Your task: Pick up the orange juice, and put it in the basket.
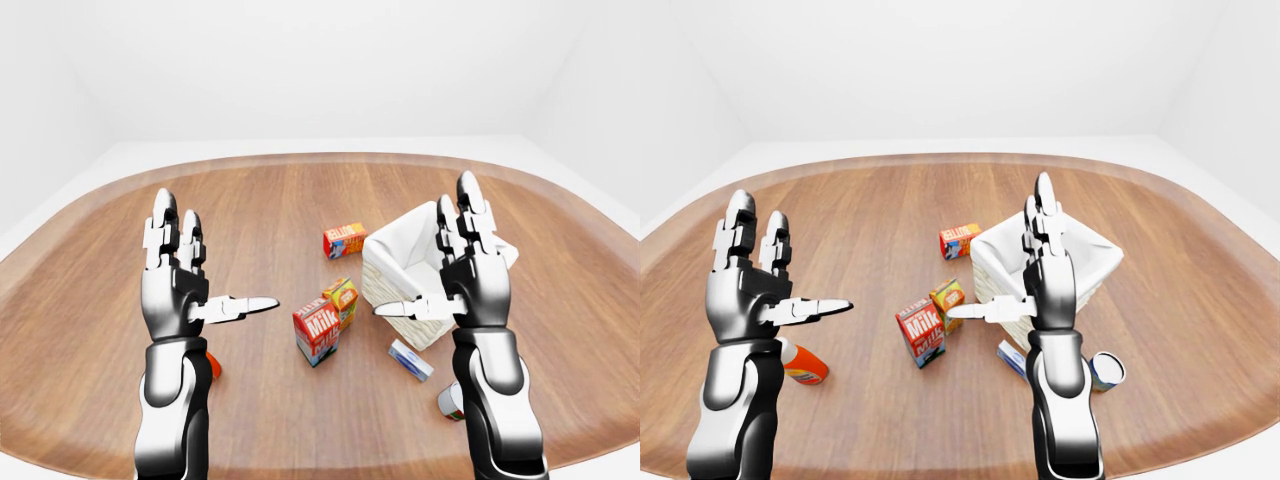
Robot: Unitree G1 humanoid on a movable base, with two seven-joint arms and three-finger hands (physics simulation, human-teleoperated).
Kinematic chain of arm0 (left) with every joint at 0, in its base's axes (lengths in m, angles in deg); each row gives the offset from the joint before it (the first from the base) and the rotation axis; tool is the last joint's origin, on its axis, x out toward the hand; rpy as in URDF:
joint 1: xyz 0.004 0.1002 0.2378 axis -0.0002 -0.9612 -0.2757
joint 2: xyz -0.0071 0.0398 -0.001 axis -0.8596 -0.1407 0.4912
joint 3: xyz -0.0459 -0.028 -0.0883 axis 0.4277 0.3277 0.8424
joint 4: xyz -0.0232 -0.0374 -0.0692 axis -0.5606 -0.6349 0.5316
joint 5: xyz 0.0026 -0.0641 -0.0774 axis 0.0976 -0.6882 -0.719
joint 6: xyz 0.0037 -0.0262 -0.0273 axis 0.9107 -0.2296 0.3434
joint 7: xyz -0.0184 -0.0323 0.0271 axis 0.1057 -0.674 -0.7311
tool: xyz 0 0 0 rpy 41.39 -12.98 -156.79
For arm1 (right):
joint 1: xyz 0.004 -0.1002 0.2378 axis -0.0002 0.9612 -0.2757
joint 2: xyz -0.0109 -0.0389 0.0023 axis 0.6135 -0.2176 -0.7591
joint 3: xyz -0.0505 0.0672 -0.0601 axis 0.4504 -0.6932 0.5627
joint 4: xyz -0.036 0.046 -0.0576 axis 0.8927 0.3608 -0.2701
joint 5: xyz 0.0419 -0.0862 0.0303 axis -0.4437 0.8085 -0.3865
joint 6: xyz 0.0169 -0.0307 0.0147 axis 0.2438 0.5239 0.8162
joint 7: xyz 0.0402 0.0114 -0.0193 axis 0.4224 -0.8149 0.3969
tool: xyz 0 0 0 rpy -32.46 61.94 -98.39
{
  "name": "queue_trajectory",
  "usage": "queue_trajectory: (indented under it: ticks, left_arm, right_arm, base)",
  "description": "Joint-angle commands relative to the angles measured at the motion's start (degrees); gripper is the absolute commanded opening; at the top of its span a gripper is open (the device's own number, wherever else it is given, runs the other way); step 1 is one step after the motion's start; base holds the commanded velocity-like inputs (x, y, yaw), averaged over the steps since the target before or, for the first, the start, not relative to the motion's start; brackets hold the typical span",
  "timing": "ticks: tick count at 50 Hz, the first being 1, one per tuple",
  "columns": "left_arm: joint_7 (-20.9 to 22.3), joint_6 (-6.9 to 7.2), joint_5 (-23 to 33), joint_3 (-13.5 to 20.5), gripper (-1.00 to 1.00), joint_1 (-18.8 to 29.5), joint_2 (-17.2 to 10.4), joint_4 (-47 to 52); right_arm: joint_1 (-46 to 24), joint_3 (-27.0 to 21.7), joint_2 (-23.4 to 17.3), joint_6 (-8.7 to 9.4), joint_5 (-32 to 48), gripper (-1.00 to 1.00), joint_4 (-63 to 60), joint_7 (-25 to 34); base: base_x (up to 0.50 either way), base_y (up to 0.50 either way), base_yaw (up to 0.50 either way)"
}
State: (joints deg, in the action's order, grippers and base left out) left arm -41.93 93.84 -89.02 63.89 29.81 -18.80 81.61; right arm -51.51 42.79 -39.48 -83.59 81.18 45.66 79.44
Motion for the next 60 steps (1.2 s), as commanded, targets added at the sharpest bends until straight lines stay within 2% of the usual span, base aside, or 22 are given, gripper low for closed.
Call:
queue_trajectory:
  ticks: [1,8,16,22,31,47,51,56,59,60]
  left_arm:
    - [-0.05,0.00,0.05,-0.10,1.00,-0.13,0.03,0.30]
    - [-0.10,0.00,0.06,-0.14,1.00,-0.09,0.05,0.53]
    - [0.05,0.00,0.03,-0.06,1.00,-0.18,0.02,0.37]
    - [0.08,0.00,0.05,-0.10,1.00,-0.16,0.01,0.54]
    - [0.14,0.00,-0.04,0.14,1.00,0.12,-0.07,-0.17]
    - [0.01,0.00,-0.22,0.25,1.00,0.13,-0.08,-0.15]
    - [0.07,0.00,-0.15,0.28,1.00,0.12,-0.15,-0.41]
    - [0.08,0.00,-0.14,0.28,1.00,0.13,-0.14,-0.43]
    - [-0.06,0.00,-0.09,0.14,1.00,0.01,-0.03,-0.17]
    - [-0.03,0.00,-0.12,0.20,1.00,0.04,-0.06,-0.27]
  right_arm:
    - [-0.04,-0.19,0.06,0.00,-0.55,1.00,-0.25,-0.09]
    - [-0.26,-0.40,-0.12,0.00,-0.06,1.00,0.41,-0.23]
    - [-2.81,-0.22,-0.72,0.00,4.85,1.00,-0.02,-0.21]
    - [-5.09,0.32,-1.61,0.00,9.49,1.00,-1.01,2.60]
    - [-12.48,0.15,-2.30,0.00,17.00,1.00,0.64,6.64]
    - [-27.21,0.91,-4.28,0.00,28.90,1.00,12.41,12.42]
    - [-32.55,0.22,-5.12,0.00,30.17,1.00,17.12,13.02]
    - [-35.22,0.00,-5.18,0.00,30.74,1.00,21.96,12.85]
    - [-37.53,-0.01,-5.81,-3.38,31.78,1.00,26.34,11.73]
    - [-37.92,-0.16,-5.72,-3.72,31.81,1.00,27.15,11.54]
  base:
    - [0.48,0.05,0.00]
    - [0.13,0.01,0.00]
    - [0.00,0.00,0.00]
    - [0.00,0.00,0.00]
    - [0.00,0.00,0.00]
    - [0.00,0.00,0.00]
    - [0.00,0.00,0.00]
    - [0.00,0.00,0.00]
    - [0.00,0.00,0.00]
    - [0.00,0.00,0.00]
